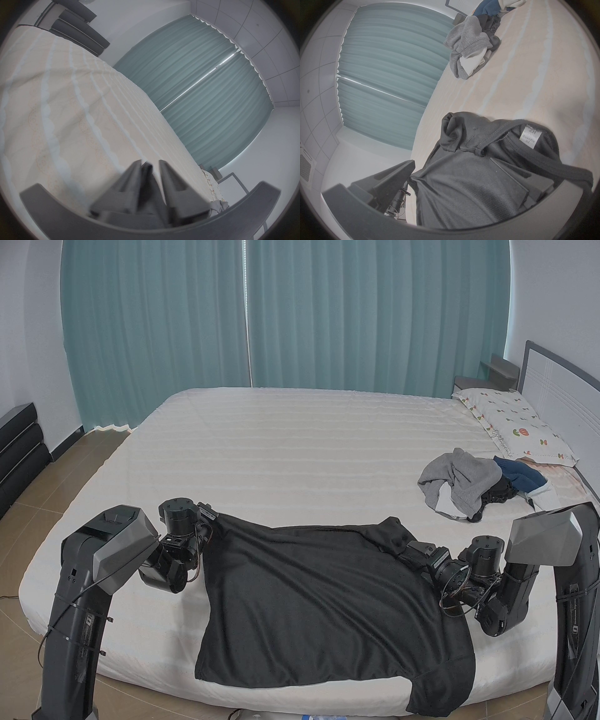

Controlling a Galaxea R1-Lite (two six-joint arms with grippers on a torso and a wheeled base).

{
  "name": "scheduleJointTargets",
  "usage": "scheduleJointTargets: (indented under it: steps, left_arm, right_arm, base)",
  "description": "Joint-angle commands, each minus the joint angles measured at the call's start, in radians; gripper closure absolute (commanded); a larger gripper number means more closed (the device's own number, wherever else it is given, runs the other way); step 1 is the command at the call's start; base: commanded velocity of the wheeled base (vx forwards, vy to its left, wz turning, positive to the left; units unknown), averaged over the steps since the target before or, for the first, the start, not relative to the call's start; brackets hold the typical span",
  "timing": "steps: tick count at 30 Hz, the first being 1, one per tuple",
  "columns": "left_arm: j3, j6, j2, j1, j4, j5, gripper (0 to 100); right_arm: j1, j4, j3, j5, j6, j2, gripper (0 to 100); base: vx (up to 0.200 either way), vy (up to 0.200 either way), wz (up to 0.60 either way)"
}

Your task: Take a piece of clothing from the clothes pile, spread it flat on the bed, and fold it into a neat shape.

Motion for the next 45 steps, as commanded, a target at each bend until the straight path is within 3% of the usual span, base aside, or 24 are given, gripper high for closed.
scheduleJointTargets:
  steps: [1,4,10,19,23,25,26,27,31,33,39,41,43,45]
  left_arm:
    - [0.026,0.000,-0.010,-0.005,0.007,0.000,0]
    - [0.086,-0.006,-0.051,-0.002,0.005,-0.006,0]
    - [0.362,-0.084,-0.228,0.006,-0.004,-0.118,0]
    - [0.612,-0.089,-0.389,0.005,-0.001,-0.141,0]
    - [0.763,-0.089,-0.427,-0.003,-0.010,-0.139,0]
    - [0.763,-0.089,-0.427,-0.003,-0.010,-0.139,0]
    - [0.885,-0.127,-0.479,0.034,-0.050,-0.184,0]
    - [0.919,-0.150,-0.485,0.035,-0.068,-0.198,0]
    - [0.965,-0.196,-0.476,0.034,-0.130,-0.212,0]
    - [0.973,-0.201,-0.470,0.034,-0.189,-0.208,0]
    - [0.997,-0.198,-0.412,0.032,-0.297,-0.204,0]
    - [0.997,-0.198,-0.412,0.032,-0.297,-0.204,0]
    - [1.037,-0.199,-0.398,0.028,-0.360,-0.201,0]
    - [1.059,-0.201,-0.395,0.026,-0.393,-0.204,0]
  right_arm:
    - [0.004,-0.003,0.000,-0.007,-0.006,0.012,0]
    - [0.004,-0.015,0.000,-0.007,-0.014,0.013,0]
    - [0.004,-0.021,0.002,-0.007,-0.014,0.015,0]
    - [0.004,-0.021,-0.001,-0.010,-0.014,0.016,0]
    - [0.004,-0.021,-0.015,-0.034,-0.018,0.023,0]
    - [0.004,-0.021,-0.015,-0.034,-0.018,0.023,0]
    - [0.001,-0.021,-0.016,-0.062,-0.038,0.006,0]
    - [-0.004,-0.023,-0.018,-0.077,-0.052,-0.008,0]
    - [-0.012,-0.003,-0.036,-0.123,-0.080,-0.068,0]
    - [-0.015,0.039,-0.050,-0.137,-0.087,-0.117,0]
    - [0.014,0.476,-0.312,-0.131,-0.121,-0.209,0]
    - [0.014,0.476,-0.312,-0.131,-0.121,-0.209,0]
    - [0.045,0.735,-0.504,-0.113,-0.147,-0.160,0]
    - [0.057,0.744,-0.555,-0.111,-0.172,-0.097,0]
  base:
    - [0.000,0.000,0.00]
    - [0.000,0.000,0.00]
    - [0.000,0.000,0.00]
    - [0.000,0.000,0.00]
    - [0.000,0.000,0.00]
    - [0.000,0.000,0.00]
    - [0.000,0.000,0.00]
    - [0.000,0.000,0.00]
    - [0.000,0.000,0.00]
    - [0.000,0.000,0.00]
    - [0.000,0.000,0.00]
    - [0.000,0.000,0.00]
    - [0.000,0.000,0.00]
    - [0.000,0.000,0.00]
